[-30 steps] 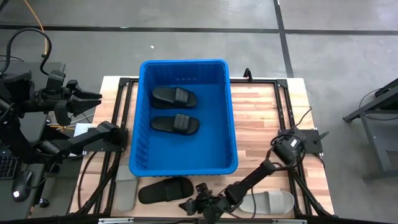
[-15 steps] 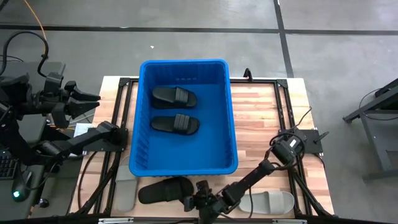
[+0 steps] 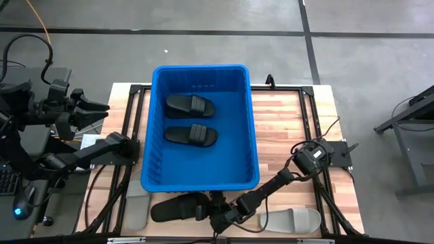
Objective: Pick and place slides into bin
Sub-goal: Put the black slide into the blue container
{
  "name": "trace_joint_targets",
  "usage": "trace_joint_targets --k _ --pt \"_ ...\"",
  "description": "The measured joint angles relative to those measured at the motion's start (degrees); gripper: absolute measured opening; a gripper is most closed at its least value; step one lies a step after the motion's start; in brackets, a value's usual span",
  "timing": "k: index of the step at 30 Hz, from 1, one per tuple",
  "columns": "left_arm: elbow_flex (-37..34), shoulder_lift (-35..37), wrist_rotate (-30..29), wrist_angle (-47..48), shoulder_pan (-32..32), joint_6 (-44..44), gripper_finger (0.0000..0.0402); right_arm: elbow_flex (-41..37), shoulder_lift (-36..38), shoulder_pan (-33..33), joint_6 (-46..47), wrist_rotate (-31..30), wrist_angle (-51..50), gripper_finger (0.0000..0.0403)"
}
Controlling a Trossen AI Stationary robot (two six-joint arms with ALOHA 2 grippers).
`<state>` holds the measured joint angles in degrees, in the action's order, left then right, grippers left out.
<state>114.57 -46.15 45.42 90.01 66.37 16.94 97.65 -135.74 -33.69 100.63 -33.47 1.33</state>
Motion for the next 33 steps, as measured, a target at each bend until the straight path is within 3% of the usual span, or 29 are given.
trace_joint_targets --k 7,14,19,26,33 --pt "-0.01 0.00 0.01 0.01 0.00 -0.18 0.0172 -0.02 -0.02 0.36 -1.18 4.63 -0.29 0.0172" --pt "-0.01 -0.01 0.00 0.00 0.00 -1.68 0.0172 -0.03 -0.04 1.27 -5.34 7.82 4.25 0.0016" --pt "0.01 -0.02 -0.01 0.01 0.00 -1.69 0.0172 -0.04 -0.04 1.36 -8.05 5.65 7.94 0.0003" --pt "-0.01 -0.02 -0.01 -0.01 -0.02 -1.69 0.0172 -0.04 -0.04 -1.27 -5.09 5.24 9.08 0.0001" --pt "-0.01 -0.02 -0.01 -0.01 0.00 -1.69 0.0172 1.95 -0.07 -6.87 -1.63 -4.22 11.48 0.0000"
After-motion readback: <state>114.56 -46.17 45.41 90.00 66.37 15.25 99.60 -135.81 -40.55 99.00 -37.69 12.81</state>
